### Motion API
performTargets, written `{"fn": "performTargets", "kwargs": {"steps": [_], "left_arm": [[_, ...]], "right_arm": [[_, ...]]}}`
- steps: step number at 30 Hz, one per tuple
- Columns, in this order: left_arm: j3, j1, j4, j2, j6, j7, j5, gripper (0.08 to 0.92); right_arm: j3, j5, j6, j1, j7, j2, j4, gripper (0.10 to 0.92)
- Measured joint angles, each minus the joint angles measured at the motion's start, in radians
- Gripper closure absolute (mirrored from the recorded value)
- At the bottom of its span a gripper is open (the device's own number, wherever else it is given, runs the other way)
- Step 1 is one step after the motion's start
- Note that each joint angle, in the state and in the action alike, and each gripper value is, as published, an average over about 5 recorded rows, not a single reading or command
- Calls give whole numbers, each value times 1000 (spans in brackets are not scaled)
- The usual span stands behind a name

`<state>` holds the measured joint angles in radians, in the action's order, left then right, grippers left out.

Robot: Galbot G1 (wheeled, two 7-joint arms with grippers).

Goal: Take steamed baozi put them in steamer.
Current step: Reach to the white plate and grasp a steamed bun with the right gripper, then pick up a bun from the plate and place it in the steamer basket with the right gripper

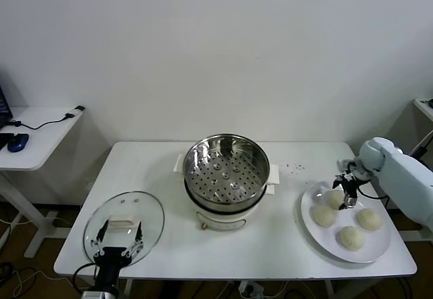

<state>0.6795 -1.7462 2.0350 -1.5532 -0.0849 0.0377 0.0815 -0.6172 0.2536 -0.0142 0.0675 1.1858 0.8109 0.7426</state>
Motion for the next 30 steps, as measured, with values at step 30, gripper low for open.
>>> {"fn": "performTargets", "kwargs": {"steps": [30], "left_arm": [[1, -13, -8, 1, -4, -1, 1, 177]], "right_arm": [[-165, -37, -111, -180, 76, -21, 86, 466]]}}
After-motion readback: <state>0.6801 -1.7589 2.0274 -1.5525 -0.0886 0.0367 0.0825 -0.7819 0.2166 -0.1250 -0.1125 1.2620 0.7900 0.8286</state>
